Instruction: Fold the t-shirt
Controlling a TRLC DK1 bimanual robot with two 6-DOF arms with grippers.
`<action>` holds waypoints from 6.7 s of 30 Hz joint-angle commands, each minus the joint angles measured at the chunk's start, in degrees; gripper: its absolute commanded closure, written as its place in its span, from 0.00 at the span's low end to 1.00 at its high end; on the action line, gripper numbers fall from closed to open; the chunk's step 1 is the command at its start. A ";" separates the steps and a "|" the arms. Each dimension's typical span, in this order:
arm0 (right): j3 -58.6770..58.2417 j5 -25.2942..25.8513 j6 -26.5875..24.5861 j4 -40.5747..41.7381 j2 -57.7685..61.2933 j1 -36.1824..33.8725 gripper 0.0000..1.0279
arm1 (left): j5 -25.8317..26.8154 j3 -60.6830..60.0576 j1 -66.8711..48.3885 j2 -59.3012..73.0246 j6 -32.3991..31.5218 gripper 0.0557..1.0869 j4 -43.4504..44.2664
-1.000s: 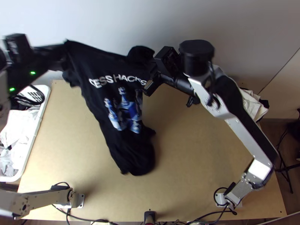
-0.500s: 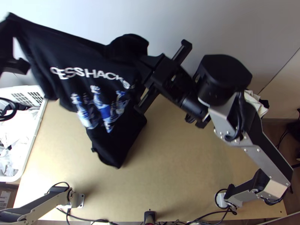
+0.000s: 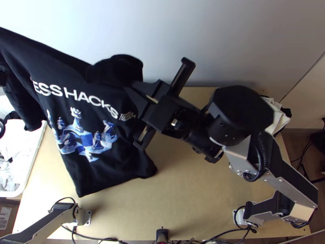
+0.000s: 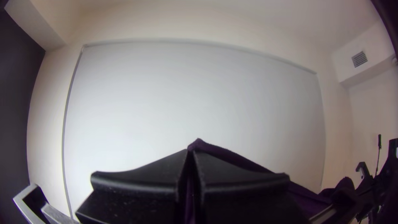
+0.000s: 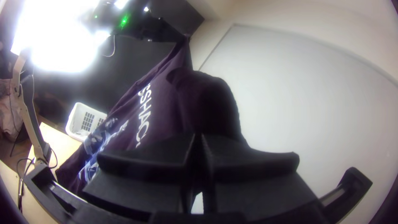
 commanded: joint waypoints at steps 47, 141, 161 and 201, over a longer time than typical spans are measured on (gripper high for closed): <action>-34.18 -28.98 33.36 -0.83 22.26 -1.28 0.48 | 1.12 -88.11 0.39 -42.54 8.28 0.97 -6.04; -7.90 -7.01 14.73 -25.36 -7.10 -17.01 0.97 | 3.14 -19.73 1.45 -3.52 1.78 0.97 -5.42; -1.57 2.40 -1.53 -4.61 -6.66 -0.67 0.97 | -6.26 0.40 2.15 -3.08 1.78 0.97 2.05; -56.68 -12.81 12.62 -2.77 -22.74 -23.34 0.97 | -6.35 -17.44 -25.10 35.06 -0.68 0.95 19.36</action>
